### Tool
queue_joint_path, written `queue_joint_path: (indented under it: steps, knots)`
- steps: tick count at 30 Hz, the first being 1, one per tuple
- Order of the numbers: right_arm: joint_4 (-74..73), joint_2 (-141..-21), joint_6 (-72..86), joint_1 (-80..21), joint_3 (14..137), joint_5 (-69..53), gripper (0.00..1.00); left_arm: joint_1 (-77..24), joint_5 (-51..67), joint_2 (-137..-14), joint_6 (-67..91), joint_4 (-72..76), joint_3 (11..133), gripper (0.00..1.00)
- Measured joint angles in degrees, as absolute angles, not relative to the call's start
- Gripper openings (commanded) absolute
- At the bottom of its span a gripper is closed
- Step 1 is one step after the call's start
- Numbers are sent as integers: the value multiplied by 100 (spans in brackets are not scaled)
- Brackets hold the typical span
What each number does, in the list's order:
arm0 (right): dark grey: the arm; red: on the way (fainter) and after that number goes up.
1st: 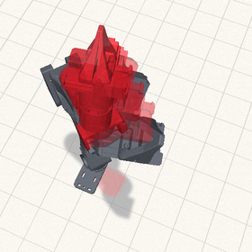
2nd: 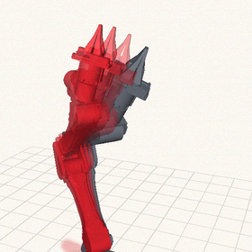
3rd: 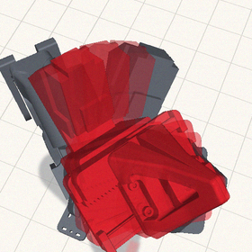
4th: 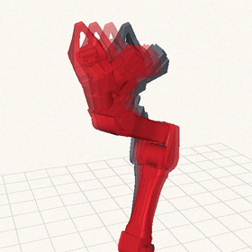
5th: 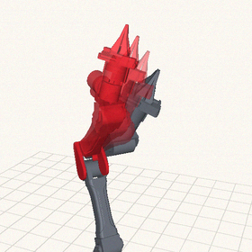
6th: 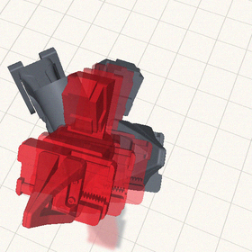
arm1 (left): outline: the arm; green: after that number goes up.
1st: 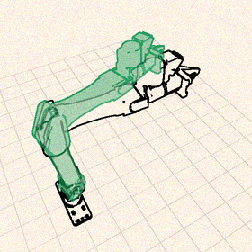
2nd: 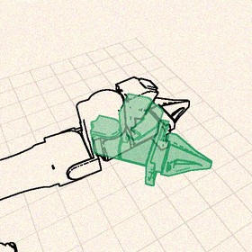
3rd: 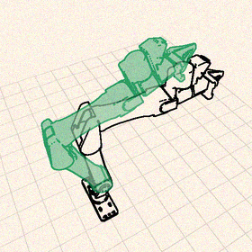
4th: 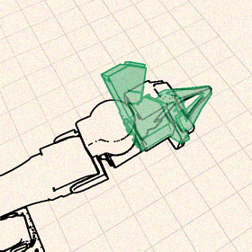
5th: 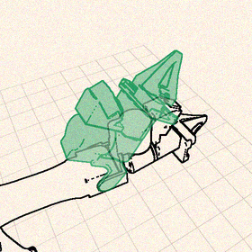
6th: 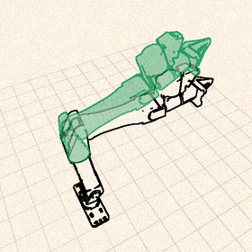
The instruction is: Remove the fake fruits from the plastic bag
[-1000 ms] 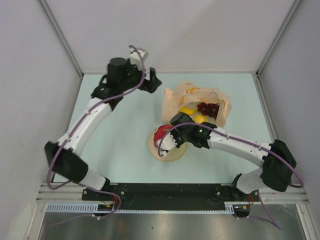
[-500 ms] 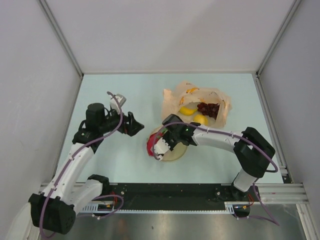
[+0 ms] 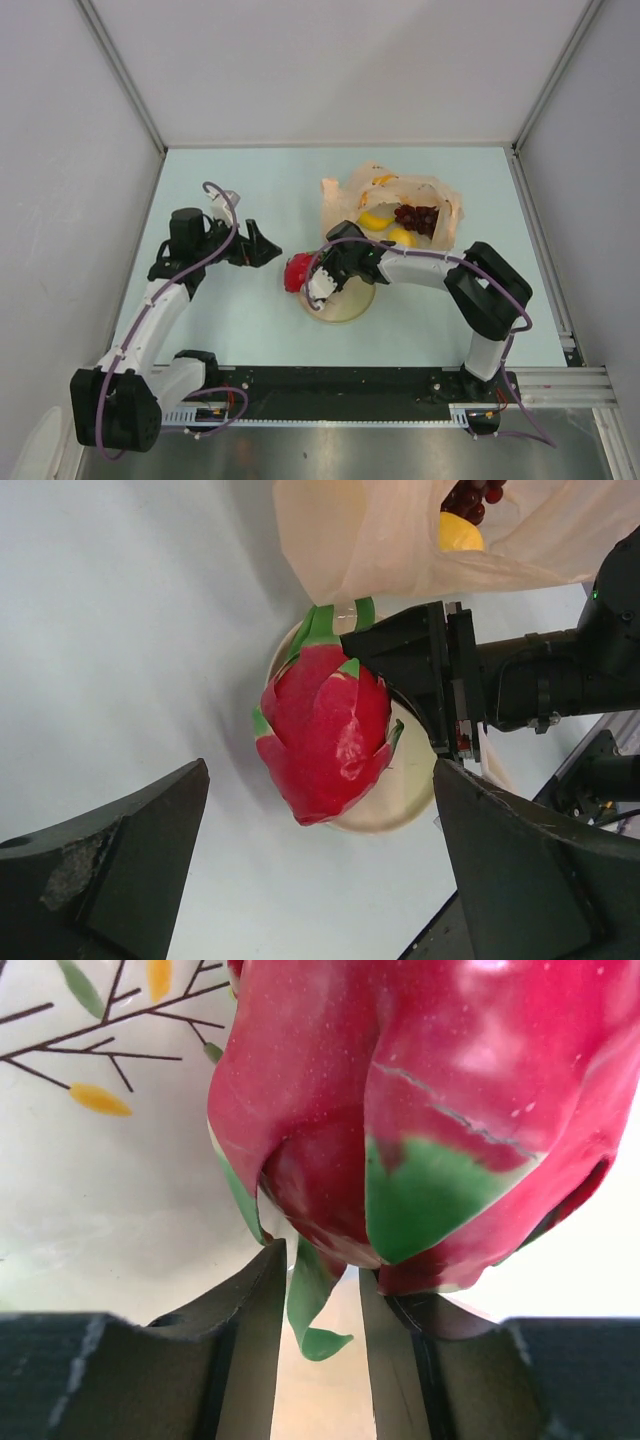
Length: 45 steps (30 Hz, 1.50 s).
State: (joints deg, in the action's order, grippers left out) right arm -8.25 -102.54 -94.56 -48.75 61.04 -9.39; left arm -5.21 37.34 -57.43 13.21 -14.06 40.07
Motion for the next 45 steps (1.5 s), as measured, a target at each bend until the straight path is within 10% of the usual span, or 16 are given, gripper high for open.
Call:
queue_joint_path:
  steps: [9,10,12,13,28,34,45]
  knots:
    - [-845,-10204,-9360,-4851,6104,-950,49,-508,3846,-6101,1461,-1278,4051,98]
    - [-860,-10151,-9338,-4851,6104,-950,55,-508,3874,-6114,1483,-1253,4051,98]
    - [-965,-9931,-9247,-4851,6101,-974,98,-508,3929,-6134,1516,-1229,4069,98]
    - [-1028,-9747,-9131,-4851,6097,-1007,100,-508,3953,-6154,1531,-1208,4088,98]
    - [-956,-6759,-5804,-4591,6075,-679,99,-952,4180,-7247,1651,-1125,6047,100]
    - [-1083,-6602,-3850,-3286,6075,-576,79,-1555,4066,-7942,1415,-1345,7188,100]
    - [-1726,-7336,-2056,-2480,5850,-1302,75,-2471,3129,-9365,434,-2318,8707,90]
